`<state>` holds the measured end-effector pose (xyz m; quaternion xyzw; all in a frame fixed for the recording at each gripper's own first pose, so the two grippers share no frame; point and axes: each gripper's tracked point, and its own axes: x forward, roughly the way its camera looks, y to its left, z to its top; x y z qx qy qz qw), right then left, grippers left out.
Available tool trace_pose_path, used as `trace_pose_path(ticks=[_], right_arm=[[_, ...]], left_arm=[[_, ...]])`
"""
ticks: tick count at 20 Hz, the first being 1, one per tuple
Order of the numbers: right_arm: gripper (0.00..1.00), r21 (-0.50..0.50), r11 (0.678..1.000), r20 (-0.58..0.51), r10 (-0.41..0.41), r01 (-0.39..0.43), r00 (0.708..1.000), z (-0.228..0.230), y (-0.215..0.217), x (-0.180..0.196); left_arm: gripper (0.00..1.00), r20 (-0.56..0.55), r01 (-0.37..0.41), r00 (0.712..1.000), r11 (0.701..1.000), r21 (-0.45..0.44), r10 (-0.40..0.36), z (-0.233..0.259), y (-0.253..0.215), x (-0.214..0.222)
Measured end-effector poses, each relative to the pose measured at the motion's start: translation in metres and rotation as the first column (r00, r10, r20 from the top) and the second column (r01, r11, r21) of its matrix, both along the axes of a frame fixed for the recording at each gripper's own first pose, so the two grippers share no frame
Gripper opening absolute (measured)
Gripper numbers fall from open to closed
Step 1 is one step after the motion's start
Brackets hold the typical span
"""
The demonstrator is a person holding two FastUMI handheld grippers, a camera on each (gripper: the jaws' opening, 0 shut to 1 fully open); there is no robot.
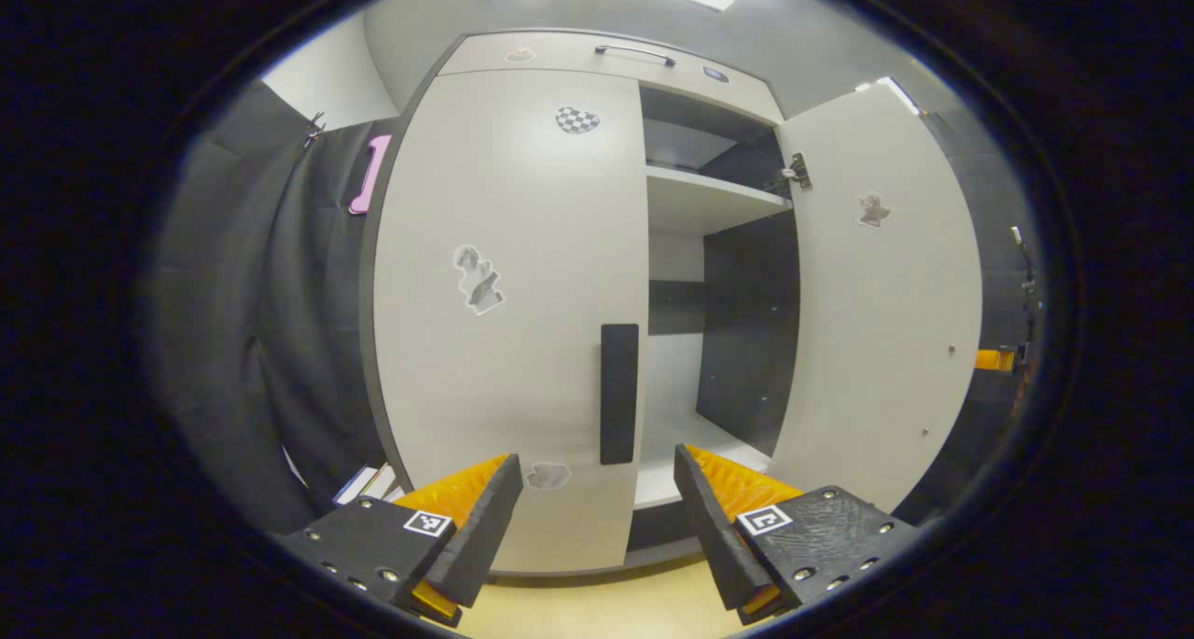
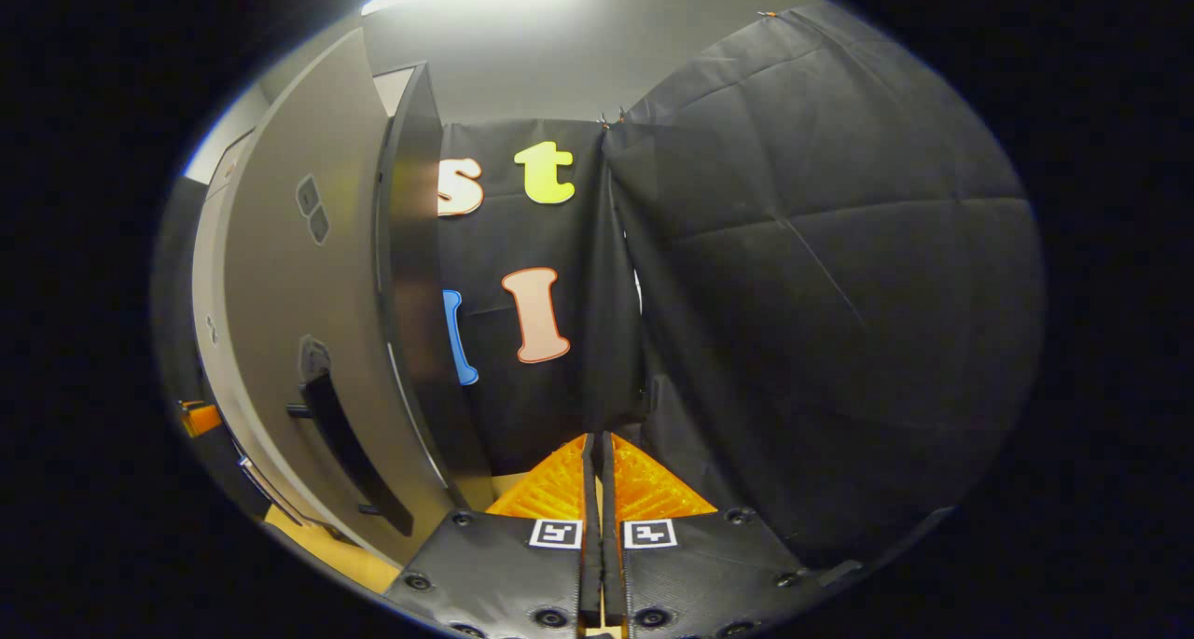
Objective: Open the right door of the double-door shoe cabinet with the right hand, and open the left door with the left hand.
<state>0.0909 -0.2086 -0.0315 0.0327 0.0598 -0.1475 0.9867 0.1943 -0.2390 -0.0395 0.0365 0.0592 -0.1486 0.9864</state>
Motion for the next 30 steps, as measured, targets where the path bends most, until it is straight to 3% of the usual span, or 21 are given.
trace_pose_path(ticks=[2,7,8,12,14,17,20,21,23,29,30], right_arm=[[0.05,-0.009,1.000,-0.005,0.020,-0.020,1.000,-0.005,-0.010,0.015],[0.92,0.060,0.996,0.000,0.062,-0.062,0.998,-0.019,-0.036,0.062],[0.98,0.057,0.996,0.005,0.064,-0.065,0.998,-0.022,-0.042,0.068],[0.98,0.042,0.997,-0.003,0.071,-0.071,0.997,-0.032,-0.064,0.090],[0.98,0.066,0.994,-0.004,0.086,-0.085,0.996,-0.036,-0.071,0.098],[0.98,0.080,0.990,-0.009,0.113,-0.112,0.994,-0.043,-0.078,0.111],[0.98,0.057,0.990,-0.033,0.133,-0.131,0.991,-0.056,-0.084,0.118],[0.98,0.062,0.988,-0.041,0.141,-0.139,0.989,-0.059,-0.083,0.118],[0.98,0.074,0.985,-0.052,0.157,-0.153,0.986,-0.064,-0.077,0.122],[0.98,0.048,0.985,-0.076,0.171,-0.168,0.982,-0.075,-0.071,0.123],[0.98,0.058,0.983,-0.083,0.176,-0.171,0.981,-0.078,-0.067,0.122]], left_arm=[[0.94,0.014,-0.032,0.999,0.999,0.012,0.032,0.007,-0.007,0.019],[0.94,0.019,-0.097,0.995,0.995,-0.010,0.098,0.012,-0.024,0.053],[0.94,0.022,-0.111,0.994,0.994,-0.011,0.111,0.013,-0.026,0.059],[0.89,0.037,-0.169,0.985,0.986,-0.006,0.169,0.014,-0.034,0.082],[0.74,0.034,-0.194,0.980,0.981,-0.002,0.194,0.012,-0.039,0.088],[0.74,0.056,-0.241,0.969,0.970,0.029,0.239,0.014,-0.039,0.095],[0.56,0.054,-0.249,0.968,0.967,0.046,0.247,0.012,-0.043,0.099],[0.56,0.048,-0.247,0.968,0.968,0.048,0.245,0.011,-0.045,0.102],[0.29,0.054,-0.287,0.957,0.958,0.020,0.285,0.012,-0.040,0.100],[0.25,0.091,-0.291,0.954,0.956,0.040,0.286,0.009,-0.038,0.100],[0.19,0.075,-0.294,0.954,0.954,0.053,0.289,0.007,-0.038,0.100]])
